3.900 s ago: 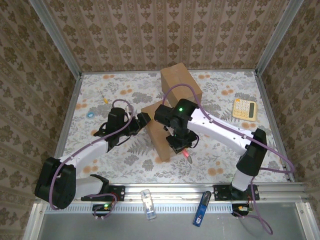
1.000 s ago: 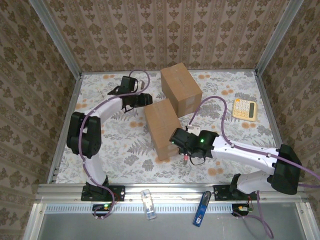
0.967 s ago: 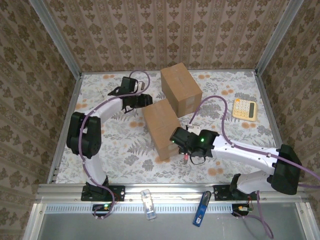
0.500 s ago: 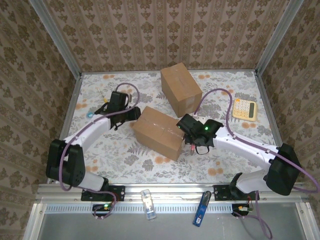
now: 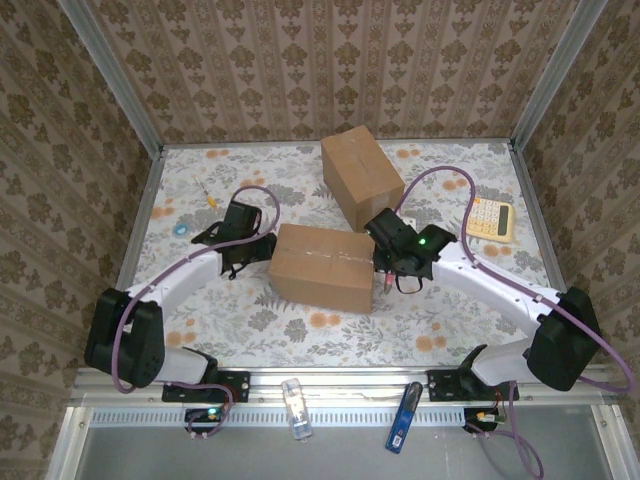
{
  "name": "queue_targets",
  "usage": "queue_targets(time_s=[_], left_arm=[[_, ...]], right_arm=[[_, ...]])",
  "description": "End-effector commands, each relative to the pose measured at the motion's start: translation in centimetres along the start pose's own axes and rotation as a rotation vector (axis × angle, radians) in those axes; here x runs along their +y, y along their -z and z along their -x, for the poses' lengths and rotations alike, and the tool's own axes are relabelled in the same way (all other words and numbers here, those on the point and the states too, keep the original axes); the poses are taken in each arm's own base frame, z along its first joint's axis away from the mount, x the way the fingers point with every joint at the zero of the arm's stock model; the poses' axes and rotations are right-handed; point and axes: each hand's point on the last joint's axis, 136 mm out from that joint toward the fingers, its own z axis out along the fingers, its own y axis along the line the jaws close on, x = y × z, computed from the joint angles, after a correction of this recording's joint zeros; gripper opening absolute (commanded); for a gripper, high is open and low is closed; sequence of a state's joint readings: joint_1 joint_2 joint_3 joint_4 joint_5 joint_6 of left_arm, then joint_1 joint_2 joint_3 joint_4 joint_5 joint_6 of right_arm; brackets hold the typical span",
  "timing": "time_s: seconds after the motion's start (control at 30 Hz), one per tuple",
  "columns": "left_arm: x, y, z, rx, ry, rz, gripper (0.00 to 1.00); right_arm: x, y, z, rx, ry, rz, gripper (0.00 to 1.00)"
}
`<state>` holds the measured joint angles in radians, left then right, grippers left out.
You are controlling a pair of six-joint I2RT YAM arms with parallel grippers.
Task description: Unpack the express box
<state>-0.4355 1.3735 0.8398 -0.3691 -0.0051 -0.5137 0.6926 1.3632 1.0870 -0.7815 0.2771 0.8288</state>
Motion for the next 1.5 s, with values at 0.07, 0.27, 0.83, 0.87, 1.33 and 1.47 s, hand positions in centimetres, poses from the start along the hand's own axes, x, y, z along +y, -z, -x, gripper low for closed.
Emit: queue_targets(time_s=[0.07,0.27,0.83,0.87,1.33,1.47], left_arm=[[1.1,2.8,1.3,-0.038,-0.028,0.103,0.64],[0.7,4.8,3.4,-0.085,-0.051,0.118,0.67],[-15.9,15.4,1.4,-0.162,-0.37,-0.365,0.34],[-17.2,15.0,0.6,-0.151,-0.405,-0.385,0.32],[-24.9,13.2,-2.3,-0.196,-0.47,-0.478,0.3],[-25.6,13.0,-2.8,-0.177,-0.475,-0.502,0.3]], right_arm=[[-0.9,0.6,1.4,-0.046,-0.044,0.033,0.0],[-3.2,0.5,1.2,-0.045,-0.056,-0.022,0.0],[3.7,15.1,4.0,-0.153,0.167,0.593,0.0],[4.6,15.7,4.1,-0.152,0.155,0.648,0.0],[8.4,14.8,4.4,-0.098,0.004,0.842,0.0],[8.5,13.9,4.6,-0.106,-0.045,0.841,0.0]])
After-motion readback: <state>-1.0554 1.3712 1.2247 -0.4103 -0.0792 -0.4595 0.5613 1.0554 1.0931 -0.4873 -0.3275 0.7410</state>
